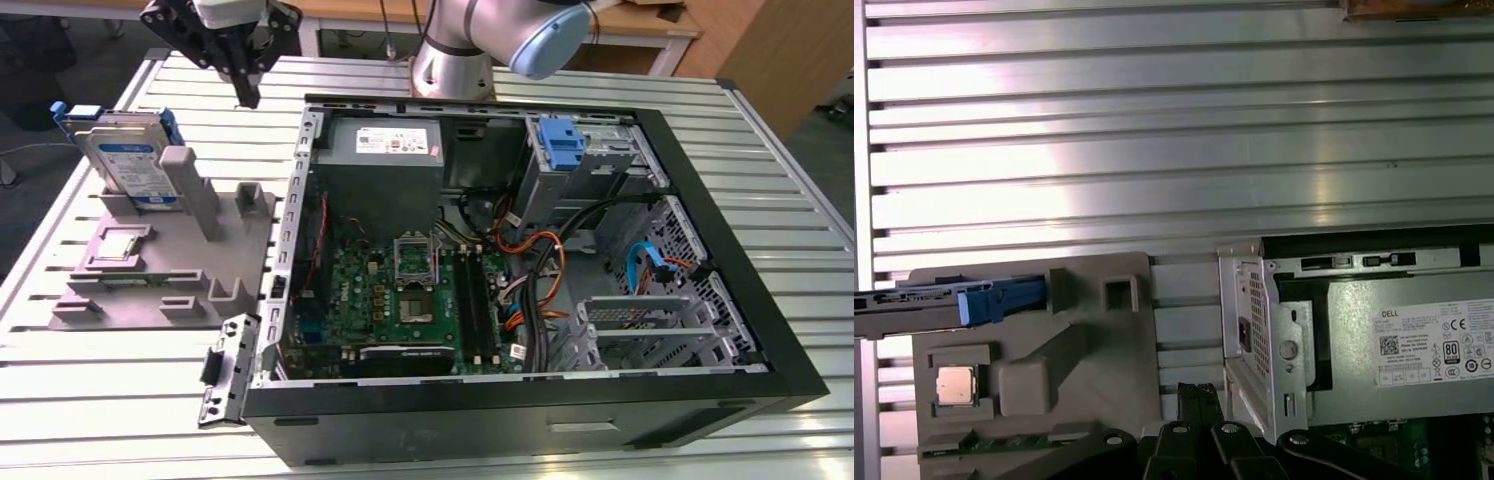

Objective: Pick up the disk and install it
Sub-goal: 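Reach for the disk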

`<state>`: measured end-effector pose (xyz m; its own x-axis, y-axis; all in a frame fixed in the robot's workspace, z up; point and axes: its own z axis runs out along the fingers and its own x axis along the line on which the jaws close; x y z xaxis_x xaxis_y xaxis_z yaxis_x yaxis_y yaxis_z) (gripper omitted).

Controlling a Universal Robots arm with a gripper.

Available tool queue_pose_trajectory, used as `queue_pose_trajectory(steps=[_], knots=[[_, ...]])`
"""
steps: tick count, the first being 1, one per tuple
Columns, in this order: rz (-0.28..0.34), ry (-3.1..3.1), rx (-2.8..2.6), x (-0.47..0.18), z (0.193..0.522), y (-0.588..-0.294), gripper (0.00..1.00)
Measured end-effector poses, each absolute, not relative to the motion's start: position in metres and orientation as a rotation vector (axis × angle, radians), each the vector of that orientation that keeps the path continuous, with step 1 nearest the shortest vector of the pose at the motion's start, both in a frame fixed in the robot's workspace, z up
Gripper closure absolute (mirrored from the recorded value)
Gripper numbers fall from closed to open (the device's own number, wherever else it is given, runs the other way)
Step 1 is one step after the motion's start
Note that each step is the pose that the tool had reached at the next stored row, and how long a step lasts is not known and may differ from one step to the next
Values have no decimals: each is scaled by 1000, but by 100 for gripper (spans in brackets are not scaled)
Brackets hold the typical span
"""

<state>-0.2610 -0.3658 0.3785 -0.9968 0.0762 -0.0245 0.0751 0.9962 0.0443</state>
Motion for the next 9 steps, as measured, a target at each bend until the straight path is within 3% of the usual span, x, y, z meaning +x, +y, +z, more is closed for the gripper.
queue_pose_trajectory(steps=[9], knots=[[68, 3112, 118, -270, 377, -362, 90]])
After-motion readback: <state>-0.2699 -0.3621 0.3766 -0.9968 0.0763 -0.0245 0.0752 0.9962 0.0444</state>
